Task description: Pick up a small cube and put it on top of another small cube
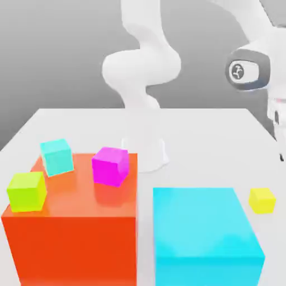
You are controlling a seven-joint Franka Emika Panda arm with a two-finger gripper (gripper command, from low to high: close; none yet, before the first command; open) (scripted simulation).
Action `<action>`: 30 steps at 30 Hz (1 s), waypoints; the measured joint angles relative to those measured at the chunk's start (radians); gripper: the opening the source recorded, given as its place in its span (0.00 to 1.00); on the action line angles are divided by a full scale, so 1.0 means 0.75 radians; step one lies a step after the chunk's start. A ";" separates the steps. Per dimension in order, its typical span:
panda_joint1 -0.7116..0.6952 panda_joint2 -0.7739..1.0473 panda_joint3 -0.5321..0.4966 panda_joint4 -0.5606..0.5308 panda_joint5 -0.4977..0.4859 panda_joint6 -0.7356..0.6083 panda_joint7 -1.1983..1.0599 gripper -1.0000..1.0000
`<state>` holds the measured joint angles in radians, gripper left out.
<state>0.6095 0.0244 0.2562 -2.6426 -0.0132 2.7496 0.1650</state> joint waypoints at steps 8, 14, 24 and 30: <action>0.169 0.387 -0.147 0.001 -0.296 0.266 0.118 0.50; 0.187 0.419 -0.169 0.008 -0.316 0.289 0.135 0.00; 0.023 0.065 -0.080 -0.028 -0.064 -0.018 -0.102 0.00; -0.245 -0.205 -0.227 0.057 -0.014 -0.361 -0.311 0.00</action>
<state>0.4258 -0.1296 0.0860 -2.5999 -0.0236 2.4790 -0.0679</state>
